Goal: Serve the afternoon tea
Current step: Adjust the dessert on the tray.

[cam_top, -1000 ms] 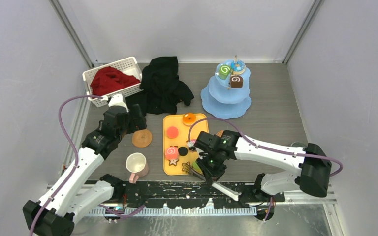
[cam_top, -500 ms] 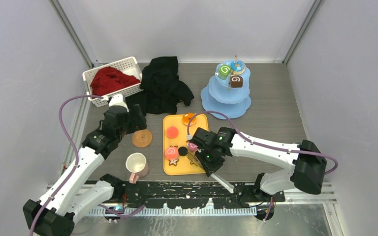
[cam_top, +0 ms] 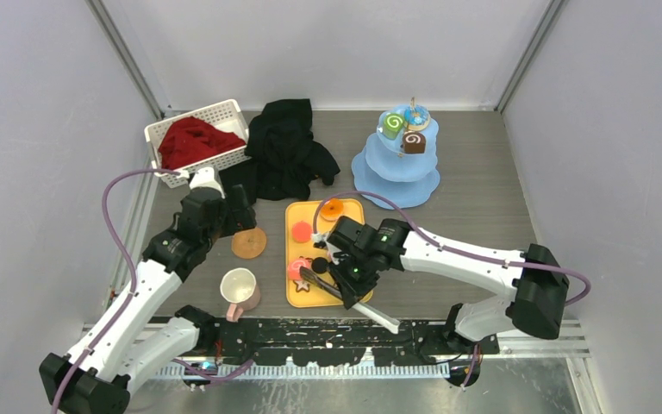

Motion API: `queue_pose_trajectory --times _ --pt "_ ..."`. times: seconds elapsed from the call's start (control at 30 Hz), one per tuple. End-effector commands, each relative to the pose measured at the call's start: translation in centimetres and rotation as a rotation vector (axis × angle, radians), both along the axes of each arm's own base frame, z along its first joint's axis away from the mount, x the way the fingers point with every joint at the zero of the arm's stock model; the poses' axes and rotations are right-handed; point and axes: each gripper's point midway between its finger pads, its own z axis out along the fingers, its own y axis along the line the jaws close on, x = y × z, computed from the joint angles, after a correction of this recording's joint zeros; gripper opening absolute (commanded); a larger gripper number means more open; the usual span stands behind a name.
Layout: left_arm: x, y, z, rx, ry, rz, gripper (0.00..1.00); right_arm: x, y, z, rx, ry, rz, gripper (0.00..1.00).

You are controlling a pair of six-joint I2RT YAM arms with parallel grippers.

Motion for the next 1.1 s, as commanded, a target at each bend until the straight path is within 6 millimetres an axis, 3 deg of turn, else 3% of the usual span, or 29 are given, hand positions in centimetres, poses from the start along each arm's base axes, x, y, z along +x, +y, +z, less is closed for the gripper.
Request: queue_pose_trajectory --times 0.0,0.33,0.6,0.9,1.07 --pt "0.0 0.6 1.2 -0.005 -0.042 0.031 0.99 0.6 2.4 1.0 0.081 -0.028 0.067 0.01" --pt "-0.4 0.6 1.8 -0.028 -0.054 0.033 0.99 4.6 2.1 -1.1 -0.045 -0.149 -0.057 0.01" --pt "0.3 0.0 0.9 -0.027 -0.025 0.024 0.99 7.7 0.4 -0.7 -0.041 -0.204 -0.185 0.01" --pt "0.5 -0.3 0.5 -0.028 -0.004 0.019 0.99 9.6 -0.7 -0.5 -0.045 -0.225 -0.234 0.01" --pt "0.5 -0.2 0.3 -0.024 -0.003 0.023 0.99 9.3 -0.5 0.9 -0.003 -0.229 -0.200 0.01"
